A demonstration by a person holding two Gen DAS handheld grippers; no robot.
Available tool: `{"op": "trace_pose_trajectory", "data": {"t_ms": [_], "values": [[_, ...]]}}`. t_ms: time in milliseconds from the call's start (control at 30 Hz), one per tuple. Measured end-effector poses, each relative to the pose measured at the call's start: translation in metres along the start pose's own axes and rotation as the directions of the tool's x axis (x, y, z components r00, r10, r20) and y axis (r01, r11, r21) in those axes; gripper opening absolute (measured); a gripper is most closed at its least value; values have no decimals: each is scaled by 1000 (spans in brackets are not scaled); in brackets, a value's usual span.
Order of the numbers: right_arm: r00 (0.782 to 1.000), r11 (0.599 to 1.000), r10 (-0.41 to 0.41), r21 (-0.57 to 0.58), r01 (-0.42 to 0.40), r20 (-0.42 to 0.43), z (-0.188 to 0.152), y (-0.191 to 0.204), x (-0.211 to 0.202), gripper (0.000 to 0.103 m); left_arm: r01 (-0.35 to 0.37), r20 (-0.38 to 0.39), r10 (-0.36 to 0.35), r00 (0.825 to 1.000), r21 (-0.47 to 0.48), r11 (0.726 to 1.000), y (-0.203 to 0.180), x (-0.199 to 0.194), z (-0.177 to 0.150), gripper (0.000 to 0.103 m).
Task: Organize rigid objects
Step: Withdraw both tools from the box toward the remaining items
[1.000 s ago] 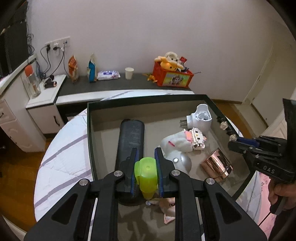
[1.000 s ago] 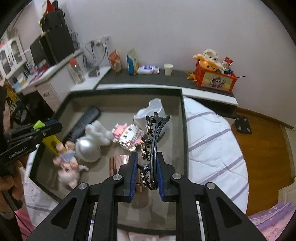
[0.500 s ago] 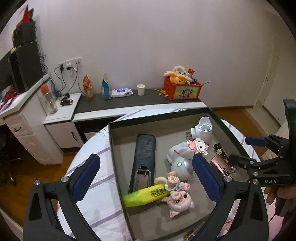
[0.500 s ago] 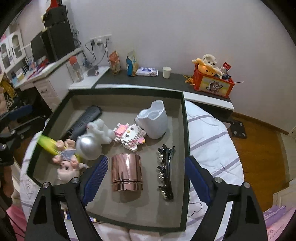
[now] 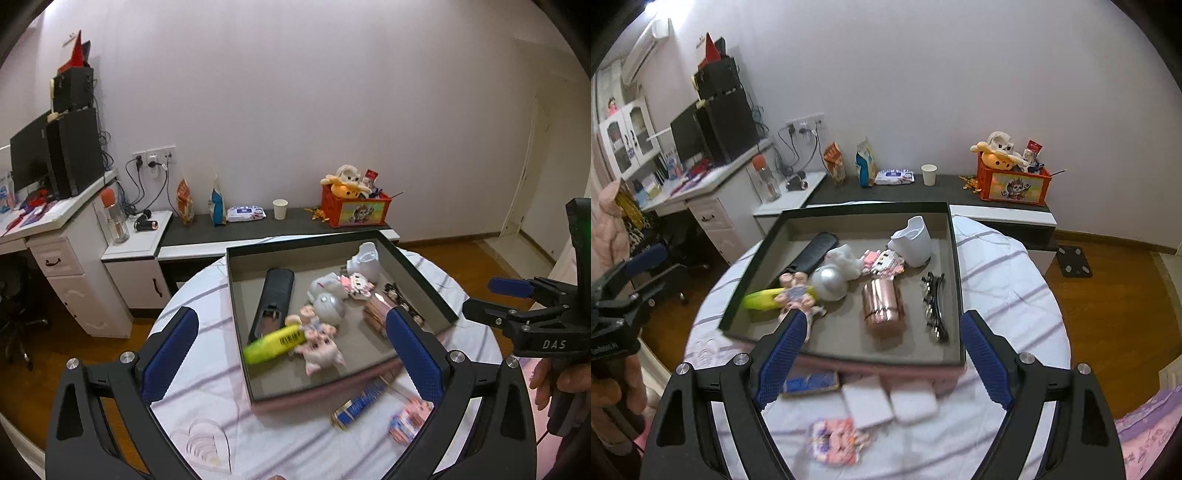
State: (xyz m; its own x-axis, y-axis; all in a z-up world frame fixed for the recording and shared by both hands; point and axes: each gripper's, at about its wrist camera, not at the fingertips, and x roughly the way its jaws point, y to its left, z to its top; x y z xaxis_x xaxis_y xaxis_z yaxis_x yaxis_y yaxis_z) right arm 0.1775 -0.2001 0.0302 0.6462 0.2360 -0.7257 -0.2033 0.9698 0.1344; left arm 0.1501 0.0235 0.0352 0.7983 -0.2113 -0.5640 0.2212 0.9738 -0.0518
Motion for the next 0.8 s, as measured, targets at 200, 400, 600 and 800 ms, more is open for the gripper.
{"op": "trace_pose_trajectory", "data": {"t_ms": [200, 400, 600, 800], "values": [[999, 1000, 10, 9, -10, 33, -28, 8, -39, 86, -6, 10, 6, 1000, -48, 999, -8, -36, -29, 103], [999, 1000, 3, 20, -4, 34, -62, 9, -60, 86, -13, -27, 10, 1000, -80, 997, -17, -51, -69, 103], [1000, 997, 8, 74, -7, -14, -99, 2, -57, 86, 6, -93, -18, 996, -126, 992, -23, -46, -106, 103], [997, 994, 9, 112, 0, -79, -126, -5, -46, 86, 13, -147, -34, 989, -144, 990, -25, -40, -129, 103]]}}
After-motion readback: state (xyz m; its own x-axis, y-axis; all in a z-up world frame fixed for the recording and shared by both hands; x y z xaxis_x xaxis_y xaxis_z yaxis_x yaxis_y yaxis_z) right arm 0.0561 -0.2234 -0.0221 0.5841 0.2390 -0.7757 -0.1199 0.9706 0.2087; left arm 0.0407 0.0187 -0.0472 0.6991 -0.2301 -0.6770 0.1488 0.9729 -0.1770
